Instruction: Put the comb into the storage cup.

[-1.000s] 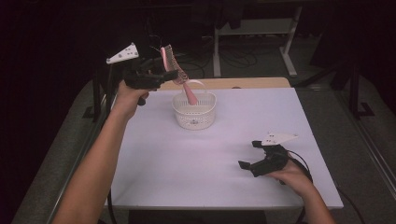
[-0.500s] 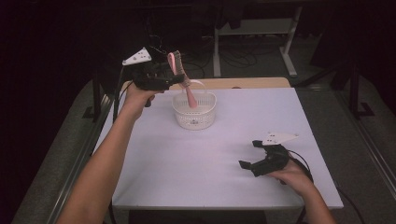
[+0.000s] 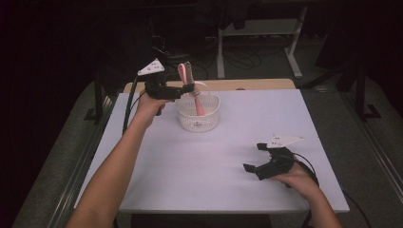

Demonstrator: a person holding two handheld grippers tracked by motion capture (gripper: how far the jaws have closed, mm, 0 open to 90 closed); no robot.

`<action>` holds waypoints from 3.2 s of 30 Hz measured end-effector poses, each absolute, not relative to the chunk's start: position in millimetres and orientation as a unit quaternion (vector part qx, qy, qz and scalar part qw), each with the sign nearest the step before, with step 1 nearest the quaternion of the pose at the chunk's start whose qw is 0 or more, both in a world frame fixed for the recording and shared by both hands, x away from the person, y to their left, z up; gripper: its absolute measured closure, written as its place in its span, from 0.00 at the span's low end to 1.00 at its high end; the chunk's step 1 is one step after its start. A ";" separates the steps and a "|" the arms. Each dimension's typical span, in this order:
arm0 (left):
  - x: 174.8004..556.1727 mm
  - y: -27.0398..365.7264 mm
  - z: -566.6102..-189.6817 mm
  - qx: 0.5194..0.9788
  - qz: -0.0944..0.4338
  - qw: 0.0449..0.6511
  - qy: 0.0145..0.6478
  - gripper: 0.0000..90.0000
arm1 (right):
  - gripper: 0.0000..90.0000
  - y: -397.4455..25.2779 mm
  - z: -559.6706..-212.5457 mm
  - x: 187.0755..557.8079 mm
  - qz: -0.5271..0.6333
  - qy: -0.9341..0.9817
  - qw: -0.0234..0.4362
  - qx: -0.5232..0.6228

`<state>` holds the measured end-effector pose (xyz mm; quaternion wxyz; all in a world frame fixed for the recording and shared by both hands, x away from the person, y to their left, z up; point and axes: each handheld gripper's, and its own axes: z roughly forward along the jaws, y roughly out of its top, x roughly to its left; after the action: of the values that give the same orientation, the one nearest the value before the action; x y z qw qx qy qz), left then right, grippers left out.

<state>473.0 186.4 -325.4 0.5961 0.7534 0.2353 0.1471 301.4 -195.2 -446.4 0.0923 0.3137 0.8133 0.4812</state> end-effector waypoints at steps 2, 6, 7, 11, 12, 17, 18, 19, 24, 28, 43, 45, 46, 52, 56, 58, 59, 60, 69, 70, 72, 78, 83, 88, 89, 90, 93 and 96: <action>473.3 185.6 -327.9 0.755 0.148 0.593 0.236 0.23 | 0.00 -195.2 -446.5 301.5 0.481 0.813 0.093 0.313; 474.4 182.4 -335.6 0.763 0.152 0.581 0.237 0.23 | 0.00 -195.2 -446.5 301.3 0.481 0.813 0.092 0.313; 474.4 181.6 -337.4 0.765 0.153 0.579 0.238 0.23 | 0.00 -195.1 -446.5 301.3 0.481 0.814 0.092 0.313; 475.0 179.8 -343.4 0.770 0.155 0.571 0.240 0.23 | 0.00 -194.7 -446.7 301.3 0.481 0.814 0.092 0.312; 475.3 179.8 -344.8 0.770 0.155 0.571 0.240 0.23 | 0.00 -194.7 -446.7 301.3 0.482 0.814 0.092 0.312; 475.8 178.6 -351.1 0.772 0.158 0.565 0.244 0.23 | 0.00 -194.6 -446.9 301.4 0.481 0.814 0.091 0.312; 476.2 177.8 -352.2 0.775 0.159 0.562 0.243 0.23 | 0.00 -194.6 -446.9 301.4 0.481 0.814 0.091 0.312; 476.3 176.8 -353.1 0.777 0.159 0.559 0.243 0.23 | 0.00 -194.5 -446.9 301.5 0.481 0.815 0.091 0.311; 475.1 171.5 -356.2 0.787 0.167 0.547 0.234 0.23 | 0.00 -194.5 -446.8 301.4 0.481 0.815 0.091 0.311; 474.4 170.9 -358.2 0.784 0.173 0.548 0.235 0.22 | 0.00 -194.9 -446.6 301.3 0.481 0.814 0.091 0.312; 475.5 176.1 -361.5 0.777 0.158 0.556 0.250 0.02 | 0.00 -194.1 -446.9 301.5 0.481 0.815 0.091 0.311; 475.3 177.5 -361.0 0.777 0.157 0.556 0.251 0.00 | 0.00 -194.2 -446.9 301.5 0.481 0.815 0.091 0.311; 475.3 178.1 -360.7 0.776 0.156 0.557 0.251 0.00 | 0.00 -194.1 -447.0 301.6 0.481 0.815 0.091 0.311; 473.4 182.0 -356.1 0.773 0.159 0.562 0.248 0.00 | 0.00 -193.8 -447.1 301.5 0.481 0.815 0.091 0.310; 471.8 188.3 -351.8 0.769 0.160 0.567 0.250 0.00 | 0.00 -193.9 -447.1 301.6 0.480 0.815 0.091 0.311; 471.6 192.2 -350.5 0.768 0.162 0.566 0.253 0.00 | 0.00 -193.8 -447.1 301.5 0.480 0.815 0.090 0.311; 471.6 194.5 -350.1 0.768 0.163 0.565 0.254 0.00 | 0.00 -193.7 -447.2 301.6 0.480 0.815 0.090 0.311; 471.6 198.2 -349.7 0.767 0.163 0.565 0.257 0.00 | 0.00 -193.5 -447.3 301.7 0.480 0.815 0.090 0.311; 471.4 220.9 -347.8 0.760 0.175 0.564 0.273 0.00 | 0.00 -193.2 -447.6 302.0 0.480 0.815 0.089 0.311; 471.1 223.4 -347.3 0.758 0.175 0.565 0.275 0.00 | 0.00 -193.1 -447.6 302.0 0.480 0.815 0.089 0.311; 470.1 228.6 -345.9 0.757 0.175 0.566 0.276 0.00 | 0.00 -192.9 -447.6 302.0 0.480 0.815 0.088 0.311; 463.8 242.3 -340.3 0.757 0.174 0.566 0.274 0.00 | 0.00 -192.8 -447.6 302.4 0.480 0.816 0.088 0.310; 454.5 251.5 -339.3 0.768 0.175 0.555 0.268 0.00 | 0.00 -192.8 -448.1 303.5 0.482 0.815 0.087 0.309; 445.3 262.0 -339.8 0.770 0.173 0.551 0.271 0.00 | 0.00 -194.2 -447.5 303.7 0.485 0.814 0.087 0.309; 443.3 264.1 -340.2 0.771 0.172 0.550 0.271 0.00 | 0.00 -194.2 -447.5 303.7 0.485 0.814 0.087 0.309; 440.2 266.1 -341.0 0.772 0.172 0.548 0.272 0.00 | 0.00 -194.2 -447.6 303.8 0.485 0.814 0.088 0.308; 432.8 270.6 -343.9 0.776 0.169 0.543 0.274 0.00 | 0.00 -193.5 -447.9 303.5 0.483 0.815 0.087 0.309; 423.8 274.6 -348.1 0.778 0.166 0.539 0.276 0.00 | 0.00 -193.2 -446.9 303.2 0.485 0.814 0.088 0.308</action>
<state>423.8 274.6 -348.1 0.5390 0.7784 0.2757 0.1662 303.2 -193.2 -446.9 0.0882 0.3082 0.8137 0.4850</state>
